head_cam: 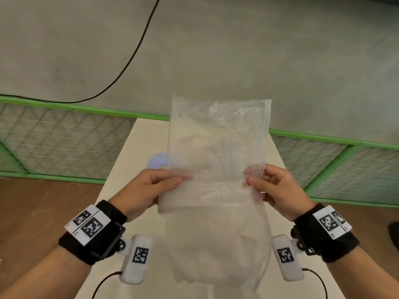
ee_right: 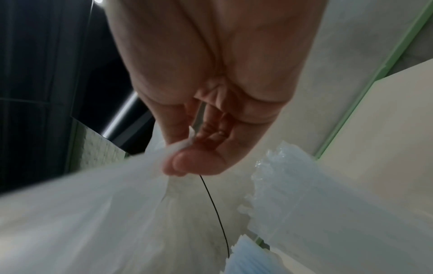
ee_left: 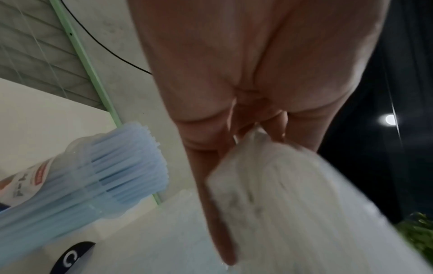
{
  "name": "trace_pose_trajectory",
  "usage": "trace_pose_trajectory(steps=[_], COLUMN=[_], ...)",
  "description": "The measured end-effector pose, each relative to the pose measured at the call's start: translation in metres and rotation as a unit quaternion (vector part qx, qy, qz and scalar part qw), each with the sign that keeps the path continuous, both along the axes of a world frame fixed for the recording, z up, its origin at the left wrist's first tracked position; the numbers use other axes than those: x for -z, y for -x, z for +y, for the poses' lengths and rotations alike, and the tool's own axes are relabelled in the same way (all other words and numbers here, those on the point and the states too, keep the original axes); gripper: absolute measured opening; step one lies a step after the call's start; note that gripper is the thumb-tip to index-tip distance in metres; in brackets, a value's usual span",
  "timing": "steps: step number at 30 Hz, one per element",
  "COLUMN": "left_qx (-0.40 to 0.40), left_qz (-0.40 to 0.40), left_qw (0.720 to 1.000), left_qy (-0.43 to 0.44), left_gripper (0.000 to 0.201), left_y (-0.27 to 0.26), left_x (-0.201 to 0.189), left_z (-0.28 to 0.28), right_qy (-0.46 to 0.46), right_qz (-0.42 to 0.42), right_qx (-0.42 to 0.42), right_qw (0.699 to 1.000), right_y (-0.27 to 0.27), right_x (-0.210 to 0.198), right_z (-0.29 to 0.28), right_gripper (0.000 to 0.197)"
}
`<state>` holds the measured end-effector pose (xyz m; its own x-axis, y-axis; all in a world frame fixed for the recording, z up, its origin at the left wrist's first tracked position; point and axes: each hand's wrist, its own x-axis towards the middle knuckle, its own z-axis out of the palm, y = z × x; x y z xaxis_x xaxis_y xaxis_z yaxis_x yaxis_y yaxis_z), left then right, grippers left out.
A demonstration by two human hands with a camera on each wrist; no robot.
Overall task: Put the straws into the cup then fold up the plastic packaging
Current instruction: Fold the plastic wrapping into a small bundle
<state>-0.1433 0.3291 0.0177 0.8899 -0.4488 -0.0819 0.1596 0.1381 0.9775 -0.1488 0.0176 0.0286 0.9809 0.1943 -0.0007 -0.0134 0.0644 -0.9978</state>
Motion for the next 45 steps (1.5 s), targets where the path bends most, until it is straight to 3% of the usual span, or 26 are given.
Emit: trace_pose_trajectory(steps=[2,6,9,12,15,17,20,24,27,29,33,36,38,42,45], left_qx=[-0.025,-0.074,-0.094,-0.096,-0.094,-0.092,-0.105,-0.114,-0.139,-0.173,-0.128,-0.072,-0.040,-0.035,-0.074], left_qz=[-0.028,-0.102,-0.140,-0.147,-0.132,-0.128,-0.125,-0.111,-0.049,-0.036,0.037,0.066,0.045,0.009,-0.027], left_qw=[0.999,0.991,0.985,0.984,0.987,0.987,0.987,0.987,0.981,0.977,0.991,0.995,0.998,0.999,0.997], left_qy=[0.004,0.038,0.033,-0.018,-0.013,-0.006,0.000,0.036,0.128,0.116,-0.006,0.021,0.020,-0.001,-0.027], left_gripper=[0.027,0.036,0.024,0.066,0.070,0.066,0.062,0.027,0.037,0.036,0.021,0.037,0.025,0.024,0.008], left_y=[-0.001,-0.004,-0.006,-0.009,-0.009,-0.010,-0.009,-0.005,-0.001,0.011,0.037,0.037,0.035,0.032,0.031], left_x=[-0.007,-0.017,-0.020,-0.019,-0.021,-0.021,-0.023,-0.032,-0.024,-0.013,0.002,0.002,-0.005,-0.012,-0.015], left_z=[0.000,-0.003,-0.003,-0.002,-0.003,-0.002,0.001,0.002,0.014,0.019,-0.013,-0.028,-0.027,-0.020,-0.021], right_qy=[-0.020,-0.108,-0.121,-0.093,-0.081,-0.037,-0.086,-0.078,-0.091,-0.109,-0.124,-0.111,-0.105,-0.085,-0.123], right_qz=[0.001,0.007,0.002,-0.032,-0.010,-0.040,-0.056,-0.046,-0.045,-0.036,-0.019,-0.023,-0.025,-0.029,-0.015], right_qx=[0.003,0.017,0.025,-0.004,-0.029,-0.030,-0.055,-0.068,-0.047,-0.019,-0.042,-0.074,-0.066,0.018,0.053], right_qw=[1.000,0.994,0.992,0.995,0.996,0.998,0.993,0.994,0.994,0.993,0.991,0.991,0.992,0.996,0.991], right_y=[-0.003,-0.006,-0.009,-0.009,-0.009,-0.009,-0.008,-0.002,0.005,0.008,0.007,0.004,0.000,-0.006,-0.004], right_x=[-0.004,-0.010,-0.015,-0.030,-0.040,-0.040,-0.039,-0.045,-0.058,-0.066,-0.068,-0.063,-0.060,-0.055,-0.052], right_z=[0.000,0.003,0.005,0.001,-0.003,-0.005,-0.010,-0.013,-0.010,-0.012,-0.014,-0.014,-0.015,-0.016,-0.010], right_gripper=[0.051,0.031,0.024,0.006,0.034,0.032,0.033,0.028,0.021,0.020,0.043,0.067,0.071,0.050,0.030])
